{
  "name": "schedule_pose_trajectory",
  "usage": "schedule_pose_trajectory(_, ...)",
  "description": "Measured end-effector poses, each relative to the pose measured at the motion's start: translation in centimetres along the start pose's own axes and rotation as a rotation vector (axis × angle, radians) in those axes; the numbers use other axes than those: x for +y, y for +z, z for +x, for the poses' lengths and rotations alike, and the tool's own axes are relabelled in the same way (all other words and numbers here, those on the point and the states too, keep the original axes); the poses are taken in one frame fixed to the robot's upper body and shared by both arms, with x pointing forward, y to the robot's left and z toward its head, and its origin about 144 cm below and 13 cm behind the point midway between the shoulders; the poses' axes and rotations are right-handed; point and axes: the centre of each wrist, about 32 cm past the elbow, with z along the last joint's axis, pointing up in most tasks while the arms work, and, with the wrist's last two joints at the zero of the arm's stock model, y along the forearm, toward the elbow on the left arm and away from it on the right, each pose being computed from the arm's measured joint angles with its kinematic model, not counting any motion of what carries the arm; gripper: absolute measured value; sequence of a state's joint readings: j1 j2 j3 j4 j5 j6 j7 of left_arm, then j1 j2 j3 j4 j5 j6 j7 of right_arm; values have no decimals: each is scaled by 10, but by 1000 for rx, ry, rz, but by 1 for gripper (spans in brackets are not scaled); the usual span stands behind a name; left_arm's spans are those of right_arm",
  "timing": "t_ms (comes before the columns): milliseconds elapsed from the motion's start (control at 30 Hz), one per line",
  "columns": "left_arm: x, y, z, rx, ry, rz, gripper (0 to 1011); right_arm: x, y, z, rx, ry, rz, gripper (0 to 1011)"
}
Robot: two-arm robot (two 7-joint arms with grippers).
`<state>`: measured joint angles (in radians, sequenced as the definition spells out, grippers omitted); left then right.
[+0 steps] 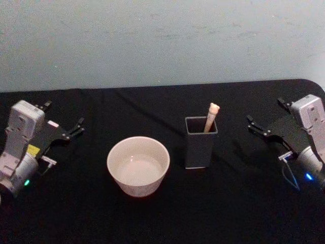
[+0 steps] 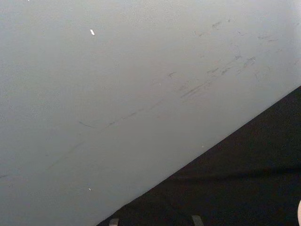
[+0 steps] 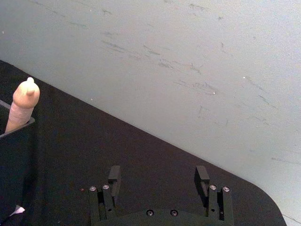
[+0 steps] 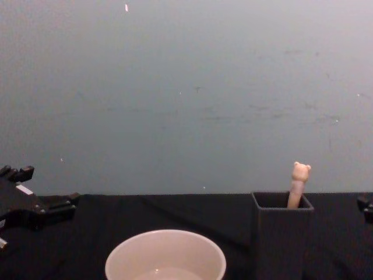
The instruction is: Pick up the stirring spoon with one hand, stir inside the cup, then place it back in its original position.
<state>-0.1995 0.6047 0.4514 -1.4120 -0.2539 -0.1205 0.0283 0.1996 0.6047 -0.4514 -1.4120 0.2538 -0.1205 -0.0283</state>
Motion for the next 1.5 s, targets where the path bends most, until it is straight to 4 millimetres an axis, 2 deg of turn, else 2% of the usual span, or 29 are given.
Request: schedule_pose_trajectory(1500, 0, 0, 0, 0, 0, 0, 1001, 0, 0, 0, 0, 0, 0, 1002)
